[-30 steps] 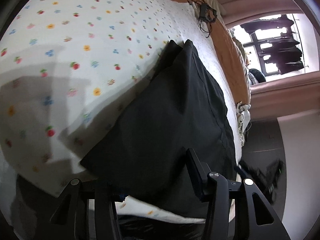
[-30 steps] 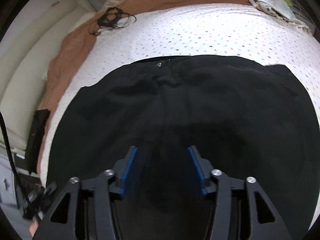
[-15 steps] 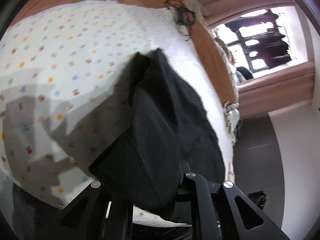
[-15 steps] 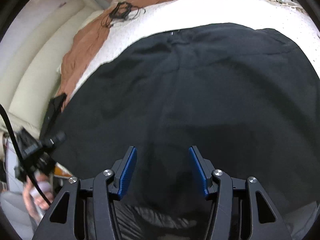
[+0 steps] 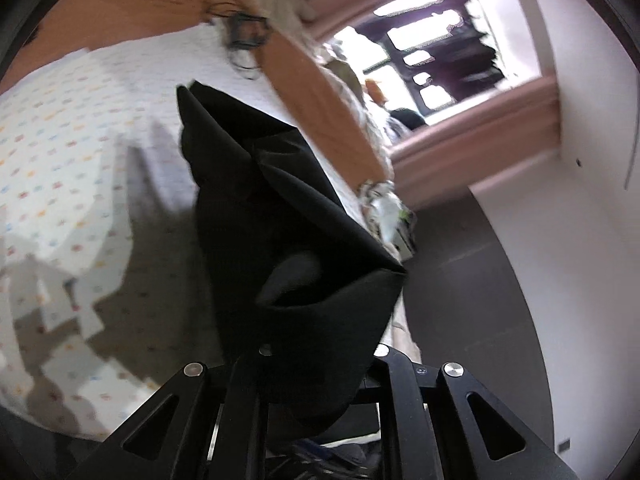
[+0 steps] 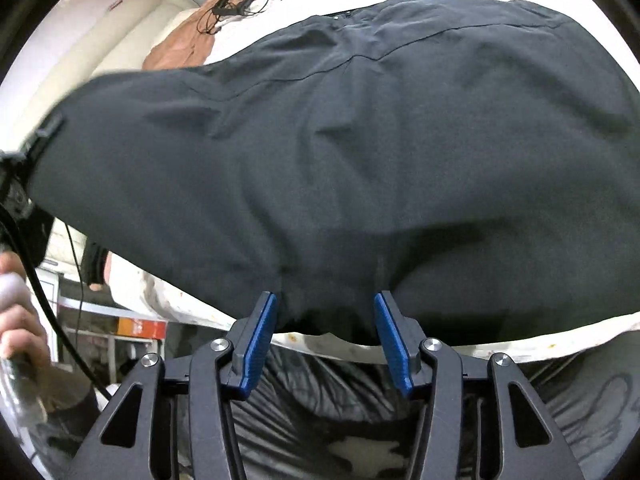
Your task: Fold large clothes
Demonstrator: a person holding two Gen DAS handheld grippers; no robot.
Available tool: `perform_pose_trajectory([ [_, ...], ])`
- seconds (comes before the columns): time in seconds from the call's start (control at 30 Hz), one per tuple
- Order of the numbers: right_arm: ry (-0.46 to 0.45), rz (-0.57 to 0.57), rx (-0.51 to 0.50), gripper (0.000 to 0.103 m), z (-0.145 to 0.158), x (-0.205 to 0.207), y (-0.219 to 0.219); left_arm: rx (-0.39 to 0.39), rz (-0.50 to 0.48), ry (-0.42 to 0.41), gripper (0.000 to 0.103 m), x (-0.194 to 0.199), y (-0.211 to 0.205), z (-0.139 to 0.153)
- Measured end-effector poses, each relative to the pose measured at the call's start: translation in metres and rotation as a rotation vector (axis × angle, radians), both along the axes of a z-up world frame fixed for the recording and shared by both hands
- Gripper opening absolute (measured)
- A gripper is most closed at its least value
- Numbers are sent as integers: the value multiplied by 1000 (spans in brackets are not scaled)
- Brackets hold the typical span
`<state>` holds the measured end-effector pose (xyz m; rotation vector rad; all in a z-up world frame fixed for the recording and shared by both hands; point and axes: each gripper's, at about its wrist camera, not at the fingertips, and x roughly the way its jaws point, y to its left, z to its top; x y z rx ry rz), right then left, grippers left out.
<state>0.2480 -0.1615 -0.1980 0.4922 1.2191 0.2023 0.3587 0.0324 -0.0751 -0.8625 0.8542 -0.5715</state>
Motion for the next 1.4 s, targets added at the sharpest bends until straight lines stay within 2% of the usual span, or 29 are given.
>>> perform_pose_trajectory([
  [0.2, -5, -33, 21, 47, -10, 22, -6, 18, -49, -28, 12, 10, -26, 16],
  [0.43, -30, -73, 48, 42, -18, 72, -14, 29, -104, -60, 12, 14, -50, 30],
  [0.5, -37, -91, 58, 38, -20, 86, -18, 33, -124, -67, 12, 16, -58, 35],
  [0.63, -43, -130, 106, 30, -25, 107, -34, 40, -159, -76, 12, 21, -74, 41],
  [0.73, -33, -128, 141, 29, -24, 117, -42, 52, -192, -85, 12, 24, -88, 46],
  [0.93, -95, -127, 150, 30, 5, 100, -57, 51, -265, -90, 12, 29, -124, 52],
  [1.07, -129, -157, 143, 30, 20, 73, -82, 58, -313, -90, 12, 33, -154, 48],
  [1.17, -149, -204, 123, 30, 30, 46, -108, 77, -361, -76, 12, 38, -185, 35],
  [1.3, -160, -296, 100, 31, 34, 11, -145, 90, -424, -17, 12, 45, -227, 9],
  [1.4, -153, -368, 83, 31, 31, -14, -172, 136, -481, 20, 12, 43, -262, -11],
])
